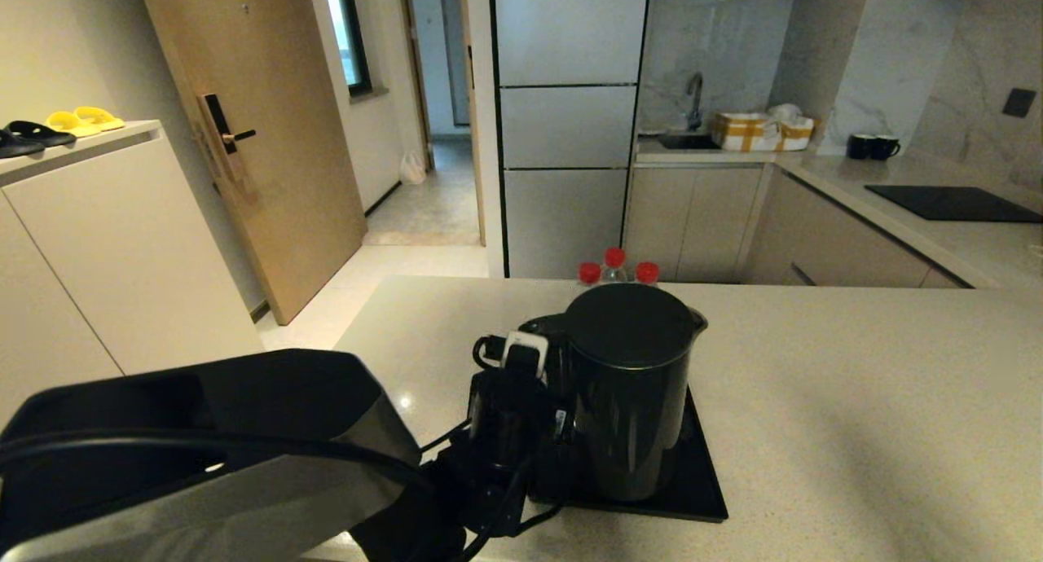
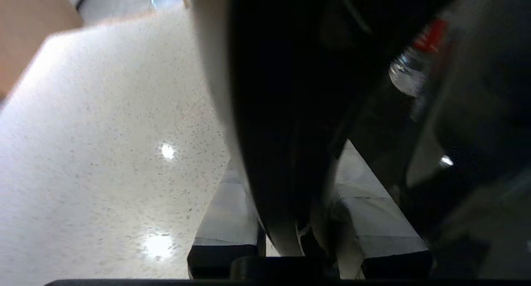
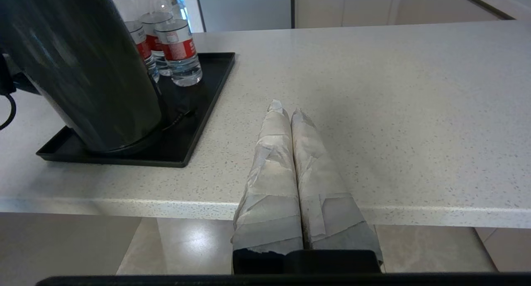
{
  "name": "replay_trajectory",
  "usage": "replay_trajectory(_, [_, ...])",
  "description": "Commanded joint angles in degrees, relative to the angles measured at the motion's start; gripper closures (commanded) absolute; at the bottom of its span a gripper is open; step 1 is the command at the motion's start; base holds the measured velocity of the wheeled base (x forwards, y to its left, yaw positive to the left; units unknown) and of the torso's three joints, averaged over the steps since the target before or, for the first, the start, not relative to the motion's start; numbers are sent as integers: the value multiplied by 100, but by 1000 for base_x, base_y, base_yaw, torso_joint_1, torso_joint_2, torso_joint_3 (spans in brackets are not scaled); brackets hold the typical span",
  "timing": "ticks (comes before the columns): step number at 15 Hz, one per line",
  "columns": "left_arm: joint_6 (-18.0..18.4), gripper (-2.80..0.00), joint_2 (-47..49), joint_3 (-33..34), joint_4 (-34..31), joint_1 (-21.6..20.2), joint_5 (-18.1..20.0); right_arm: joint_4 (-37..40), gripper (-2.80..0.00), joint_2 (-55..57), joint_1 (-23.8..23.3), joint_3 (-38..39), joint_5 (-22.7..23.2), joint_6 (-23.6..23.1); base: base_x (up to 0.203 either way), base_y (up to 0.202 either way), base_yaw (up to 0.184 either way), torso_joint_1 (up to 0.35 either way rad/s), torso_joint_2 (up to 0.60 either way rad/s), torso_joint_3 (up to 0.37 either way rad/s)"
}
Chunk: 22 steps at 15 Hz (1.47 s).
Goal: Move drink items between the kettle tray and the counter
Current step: Return the kettle to its original position
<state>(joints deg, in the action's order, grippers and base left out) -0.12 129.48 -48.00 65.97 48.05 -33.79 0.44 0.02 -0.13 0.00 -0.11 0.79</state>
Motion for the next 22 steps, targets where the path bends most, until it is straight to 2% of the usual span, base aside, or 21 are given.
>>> replay_trajectory(1, [361, 0, -54, 102, 299, -36, -28, 0, 0, 2, 1, 0, -3, 0, 0, 0, 0, 0, 0, 0])
replay_trajectory(3, [626, 0, -72, 108, 476, -112, -83, 0, 0, -2, 5, 0, 2, 0, 0, 0, 0, 0, 0, 0])
replay_trajectory(8, [693, 0, -184, 16, 470, -308, -119, 0, 0, 3, 5, 0, -7, 0, 0, 0, 0, 0, 0, 0])
replay_trajectory(12, [689, 0, 119, -301, 452, -443, -56, 0, 0, 1, 4, 0, -6, 0, 0, 0, 0, 0, 0, 0])
replay_trajectory(16, [675, 0, -52, -275, 294, -370, 125, 0, 0, -2, 1, 0, -7, 0, 0, 0, 0, 0, 0, 0])
replay_trajectory(22, [654, 0, -50, -361, 144, -213, 127, 0, 0, 5, -4, 0, -7, 0, 0, 0, 0, 0, 0, 0])
